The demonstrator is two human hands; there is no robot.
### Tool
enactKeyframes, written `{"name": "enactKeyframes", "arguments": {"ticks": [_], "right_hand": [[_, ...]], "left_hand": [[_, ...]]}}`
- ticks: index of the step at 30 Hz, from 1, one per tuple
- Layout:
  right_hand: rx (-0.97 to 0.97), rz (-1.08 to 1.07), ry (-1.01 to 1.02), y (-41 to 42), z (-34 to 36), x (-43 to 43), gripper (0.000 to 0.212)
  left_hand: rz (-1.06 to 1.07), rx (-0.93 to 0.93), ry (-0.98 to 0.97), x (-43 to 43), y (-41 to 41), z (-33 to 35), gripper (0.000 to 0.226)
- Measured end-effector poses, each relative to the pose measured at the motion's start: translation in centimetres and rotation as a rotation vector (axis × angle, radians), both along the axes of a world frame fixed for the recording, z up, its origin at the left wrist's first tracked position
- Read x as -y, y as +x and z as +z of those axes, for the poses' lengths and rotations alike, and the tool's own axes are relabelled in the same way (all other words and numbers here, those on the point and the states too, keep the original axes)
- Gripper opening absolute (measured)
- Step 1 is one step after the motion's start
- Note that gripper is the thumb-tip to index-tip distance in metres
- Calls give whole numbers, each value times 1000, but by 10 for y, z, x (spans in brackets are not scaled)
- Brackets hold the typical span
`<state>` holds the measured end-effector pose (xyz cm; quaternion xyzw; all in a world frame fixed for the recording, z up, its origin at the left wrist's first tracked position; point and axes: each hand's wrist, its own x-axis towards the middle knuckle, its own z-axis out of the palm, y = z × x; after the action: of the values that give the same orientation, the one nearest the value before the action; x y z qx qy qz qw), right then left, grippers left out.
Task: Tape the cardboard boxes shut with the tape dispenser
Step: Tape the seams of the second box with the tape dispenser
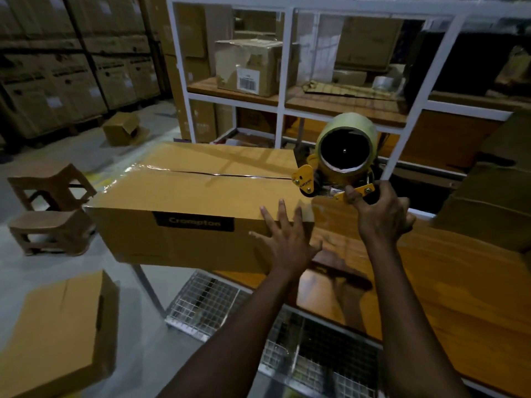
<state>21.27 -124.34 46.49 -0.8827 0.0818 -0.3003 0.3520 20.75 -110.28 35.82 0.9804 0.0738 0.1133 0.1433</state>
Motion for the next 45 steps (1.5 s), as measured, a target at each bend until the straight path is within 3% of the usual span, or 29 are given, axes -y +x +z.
{"name": "enactKeyframes", "arguments": {"ticks": [6, 12, 16, 18, 25, 29, 35, 38, 41, 43, 45], "right_hand": [[6, 63, -33, 12, 4, 42, 60], [12, 121, -22, 18, 6, 42, 59], [8, 153, 5, 15, 11, 19, 61], [7, 186, 16, 13, 11, 1, 61], [-19, 303, 14, 0, 13, -99, 59], [-14, 367, 39, -11, 12, -168, 52], [-1, 493, -20, -26, 17, -259, 45], [15, 538, -73, -29, 23, -289, 45], [42, 573, -102, -31, 32, -305, 46], [61, 576, -125, -33, 37, -313, 56], [71, 567, -153, -34, 43, -319, 68]], "left_hand": [[114, 27, -90, 23, 24, 4, 64], [77, 70, -108, 23, 19, 11, 47], [-46, 228, -119, -9, -2, -3, 37], [-131, 306, -176, -36, -17, -10, 43], [-466, 403, -267, -191, -66, -20, 44], [-287, 461, -219, -270, -95, -19, 40], [-44, 366, -53, -351, -113, -23, 50], [174, 339, -28, -366, -113, -12, 45], [220, 479, -331, -367, -113, 15, 33], [183, 550, -742, -360, -114, 38, 30], [231, 380, -1291, -355, -111, 57, 37]]}}
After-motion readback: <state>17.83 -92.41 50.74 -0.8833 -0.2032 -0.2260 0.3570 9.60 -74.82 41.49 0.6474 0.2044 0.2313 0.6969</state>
